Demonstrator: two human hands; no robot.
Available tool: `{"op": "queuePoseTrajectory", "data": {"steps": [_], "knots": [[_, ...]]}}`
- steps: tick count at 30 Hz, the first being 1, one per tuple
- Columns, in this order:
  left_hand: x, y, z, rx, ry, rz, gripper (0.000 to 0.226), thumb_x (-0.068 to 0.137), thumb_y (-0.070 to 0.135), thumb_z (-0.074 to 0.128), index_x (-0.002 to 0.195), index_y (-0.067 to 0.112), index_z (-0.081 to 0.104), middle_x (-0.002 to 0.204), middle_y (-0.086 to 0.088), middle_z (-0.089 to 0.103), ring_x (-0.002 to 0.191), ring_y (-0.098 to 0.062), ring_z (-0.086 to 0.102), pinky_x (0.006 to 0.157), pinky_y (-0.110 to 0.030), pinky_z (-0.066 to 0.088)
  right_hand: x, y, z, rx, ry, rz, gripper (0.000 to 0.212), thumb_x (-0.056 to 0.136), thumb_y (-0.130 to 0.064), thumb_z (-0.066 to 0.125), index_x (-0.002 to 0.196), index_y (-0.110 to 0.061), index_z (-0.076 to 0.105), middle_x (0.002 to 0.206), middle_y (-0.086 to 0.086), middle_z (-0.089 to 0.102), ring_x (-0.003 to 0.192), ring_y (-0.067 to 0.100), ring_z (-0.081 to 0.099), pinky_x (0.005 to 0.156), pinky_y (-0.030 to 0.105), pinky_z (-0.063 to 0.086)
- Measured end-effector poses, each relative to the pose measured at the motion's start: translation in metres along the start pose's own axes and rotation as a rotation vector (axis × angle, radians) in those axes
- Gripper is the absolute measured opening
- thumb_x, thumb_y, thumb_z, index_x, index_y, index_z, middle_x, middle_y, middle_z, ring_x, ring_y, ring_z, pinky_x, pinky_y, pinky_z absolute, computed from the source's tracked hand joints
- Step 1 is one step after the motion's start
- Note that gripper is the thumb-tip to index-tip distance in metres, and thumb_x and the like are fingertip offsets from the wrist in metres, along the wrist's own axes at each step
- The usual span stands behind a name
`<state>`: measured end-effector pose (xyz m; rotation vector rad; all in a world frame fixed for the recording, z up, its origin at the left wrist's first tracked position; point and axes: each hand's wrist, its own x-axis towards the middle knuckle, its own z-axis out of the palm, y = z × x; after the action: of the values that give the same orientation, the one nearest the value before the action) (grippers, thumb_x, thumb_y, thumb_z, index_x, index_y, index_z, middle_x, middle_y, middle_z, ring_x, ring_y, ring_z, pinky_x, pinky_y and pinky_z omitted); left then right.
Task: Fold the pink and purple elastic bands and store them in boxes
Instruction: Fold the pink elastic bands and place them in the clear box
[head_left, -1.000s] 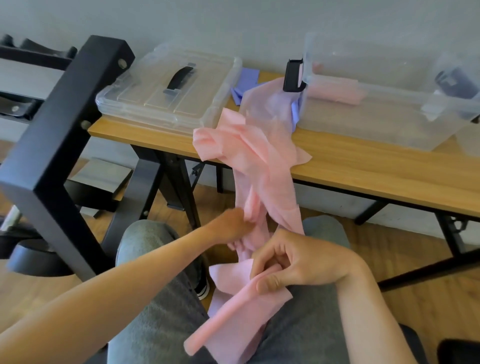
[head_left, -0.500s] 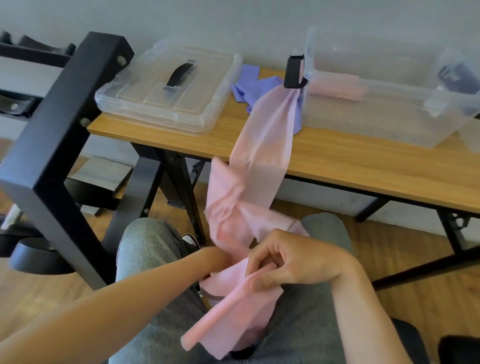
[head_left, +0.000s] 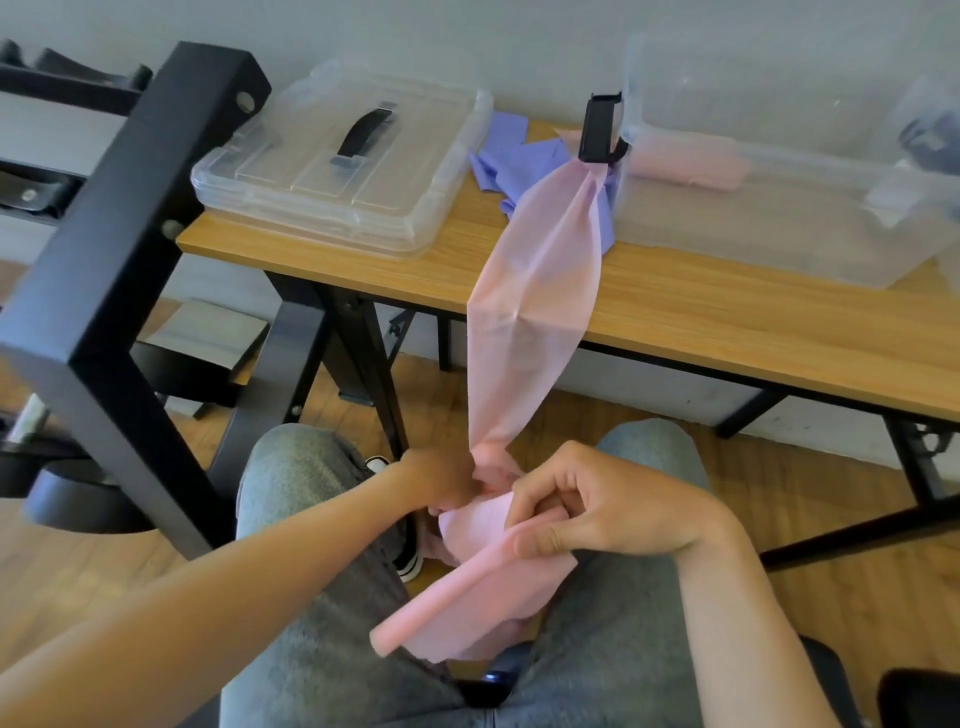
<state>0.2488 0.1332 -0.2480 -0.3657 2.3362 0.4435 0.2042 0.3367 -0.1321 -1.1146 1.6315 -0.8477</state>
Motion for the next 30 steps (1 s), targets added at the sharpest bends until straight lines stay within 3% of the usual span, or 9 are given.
{"op": "queuePoseTrajectory", "data": {"steps": [4,7,10,12,16,20,22,26,30], "knots": [[0.012,-0.009,-0.009,-0.128,0.104,0.111,0.038,0.098,0.051,0.061,0.124,0.023,0.06,0.121,0.005,0.068,0.102,-0.014,0.065,0.098,-0.034,0.055,-0.001,0.003,-0.002,0.018,0.047,-0.007,0.004,0.095,-0.022,0.075,0.096,-0.021,0.079,0.087,-0.014,0.073,0.086,0.0,0.065,0.076,0.02,0.048],[0.005,-0.008,-0.029,-0.343,0.168,0.225,0.018,0.101,0.039,0.059,0.109,0.023,0.059,0.104,0.004,0.067,0.092,-0.013,0.066,0.082,-0.025,0.054,-0.002,0.004,-0.006,0.02,0.133,-0.015,0.003,0.095,-0.019,0.075,0.093,-0.02,0.078,0.081,-0.022,0.071,0.084,-0.008,0.064,0.076,0.014,0.045],[-0.008,-0.011,-0.049,-0.586,0.071,0.368,0.012,0.105,0.023,0.052,0.108,0.017,0.062,0.103,-0.002,0.069,0.095,-0.019,0.069,0.082,-0.028,0.053,-0.001,0.003,-0.01,-0.016,0.22,-0.013,0.003,0.094,-0.026,0.077,0.094,-0.023,0.079,0.079,-0.013,0.072,0.076,0.008,0.065,0.07,0.027,0.048],[-0.021,-0.015,-0.06,-0.692,0.028,0.444,0.025,0.109,0.03,0.047,0.112,0.014,0.065,0.109,-0.005,0.071,0.099,-0.019,0.07,0.087,-0.033,0.056,0.0,0.004,-0.013,-0.03,0.292,-0.025,0.006,0.093,-0.028,0.077,0.095,-0.023,0.081,0.084,-0.006,0.075,0.08,0.015,0.068,0.074,0.033,0.051],[-0.051,-0.027,-0.07,-0.799,0.244,0.529,0.035,0.107,0.047,0.042,0.105,0.019,0.064,0.103,0.008,0.067,0.101,-0.014,0.064,0.103,-0.046,0.051,0.0,0.007,-0.022,0.021,0.408,-0.018,0.009,0.092,-0.031,0.077,0.096,-0.024,0.081,0.09,-0.005,0.077,0.089,0.013,0.071,0.082,0.032,0.053],[-0.088,-0.037,-0.068,-0.821,0.149,0.712,0.032,0.095,0.039,0.065,0.106,0.009,0.062,0.101,-0.002,0.066,0.092,-0.014,0.064,0.083,-0.03,0.054,0.001,0.006,-0.03,-0.003,0.47,0.0,0.013,0.092,-0.035,0.076,0.098,-0.025,0.081,0.093,-0.002,0.078,0.091,0.016,0.073,0.088,0.045,0.058],[-0.094,-0.037,-0.063,-0.733,0.228,0.69,0.026,0.087,0.019,0.082,0.106,0.014,0.065,0.1,0.0,0.07,0.089,-0.017,0.069,0.076,-0.03,0.056,0.003,0.006,-0.032,-0.013,0.503,-0.006,0.013,0.093,-0.036,0.075,0.099,-0.026,0.08,0.095,0.0,0.078,0.095,0.023,0.073,0.092,0.055,0.056],[-0.098,-0.038,-0.058,-0.788,0.506,0.65,0.017,0.084,0.012,0.08,0.098,0.02,0.074,0.093,0.0,0.075,0.08,-0.014,0.071,0.069,-0.021,0.055,0.002,0.001,-0.034,-0.043,0.541,0.024,0.009,0.096,-0.033,0.073,0.099,-0.029,0.08,0.096,-0.006,0.078,0.096,0.015,0.072,0.093,0.052,0.056],[-0.111,-0.043,-0.061,-0.901,0.517,0.632,0.016,0.086,0.013,0.076,0.101,0.017,0.077,0.097,-0.001,0.076,0.091,-0.017,0.073,0.075,-0.025,0.06,0.0,-0.004,-0.036,-0.153,0.576,0.095,0.008,0.098,-0.033,0.071,0.095,-0.031,0.078,0.09,-0.01,0.076,0.086,0.01,0.071,0.084,0.05,0.059]]}}
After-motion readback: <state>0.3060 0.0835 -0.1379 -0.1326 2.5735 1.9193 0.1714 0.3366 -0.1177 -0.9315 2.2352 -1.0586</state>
